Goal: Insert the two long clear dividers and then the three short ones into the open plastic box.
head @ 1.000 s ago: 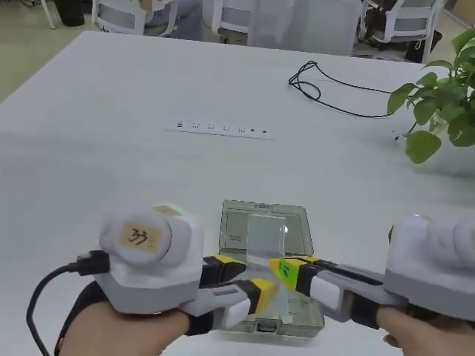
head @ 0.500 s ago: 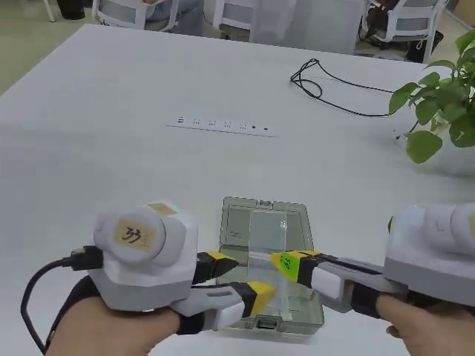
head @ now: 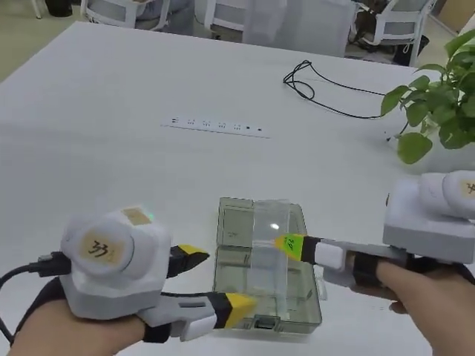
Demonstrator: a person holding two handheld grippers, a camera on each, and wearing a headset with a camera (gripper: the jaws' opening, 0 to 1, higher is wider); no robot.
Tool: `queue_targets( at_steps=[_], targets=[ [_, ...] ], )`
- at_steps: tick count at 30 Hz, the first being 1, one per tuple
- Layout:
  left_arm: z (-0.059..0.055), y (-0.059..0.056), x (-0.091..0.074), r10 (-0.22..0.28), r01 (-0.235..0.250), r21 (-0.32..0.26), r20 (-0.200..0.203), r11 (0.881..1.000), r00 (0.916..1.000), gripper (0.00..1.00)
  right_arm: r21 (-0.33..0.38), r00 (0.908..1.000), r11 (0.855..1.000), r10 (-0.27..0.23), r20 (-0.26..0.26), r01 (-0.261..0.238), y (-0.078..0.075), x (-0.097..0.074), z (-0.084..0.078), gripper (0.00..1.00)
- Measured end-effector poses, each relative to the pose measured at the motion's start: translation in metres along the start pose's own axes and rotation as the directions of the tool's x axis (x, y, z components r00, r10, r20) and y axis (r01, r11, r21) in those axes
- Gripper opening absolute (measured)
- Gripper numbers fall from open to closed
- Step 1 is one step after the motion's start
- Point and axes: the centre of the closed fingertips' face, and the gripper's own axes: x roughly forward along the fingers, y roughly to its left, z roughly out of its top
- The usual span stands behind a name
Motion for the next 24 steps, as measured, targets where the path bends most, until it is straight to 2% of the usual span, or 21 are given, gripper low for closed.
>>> queue_targets(
  at_steps=[4, 6, 12, 17, 20, 23, 24],
  targets=[
    [-0.003, 0.002, -0.003, -0.021, 0.021, 0.04, -0.002, 0.999, 0.9998, 0.66, 0.024, 0.9992, 0.999, -0.033, -0.024, 0.034, -0.001, 0.002, 0.0, 0.07],
    [-0.005, 0.003, -0.005, -0.028, 0.029, 0.062, -0.004, 0.998, 0.9996, 0.69, 0.036, 0.9979, 0.998, -0.05, -0.043, 0.051, -0.007, 0.002, -0.001, 0.07],
    [-0.011, 0.005, -0.006, -0.053, 0.054, 0.101, -0.014, 0.993, 0.9985, 0.84, 0.063, 0.9899, 0.992, -0.105, -0.094, 0.112, -0.012, 0.006, -0.006, 0.07],
    [-0.019, 0.005, -0.005, -0.083, 0.086, 0.125, -0.033, 0.988, 0.996, 0.91, 0.082, 0.9727, 0.98, -0.163, -0.165, 0.179, -0.02, 0.009, -0.014, 0.07],
    [-0.021, 0.004, -0.005, -0.101, 0.105, 0.135, -0.033, 0.985, 0.9943, 0.97, 0.104, 0.9634, 0.974, -0.177, -0.201, 0.201, -0.021, 0.013, -0.018, 0.07],
    [-0.025, 0.004, -0.005, -0.117, 0.123, 0.149, -0.046, 0.981, 0.992, 0.98, 0.122, 0.9521, 0.968, -0.186, -0.243, 0.22, -0.022, 0.017, -0.021, 0.07],
    [-0.026, 0.004, -0.006, -0.123, 0.129, 0.153, -0.05, 0.98, 0.9911, 0.99, 0.129, 0.9444, 0.965, -0.189, -0.269, 0.23, -0.022, 0.019, -0.024, 0.07]
  ],
)
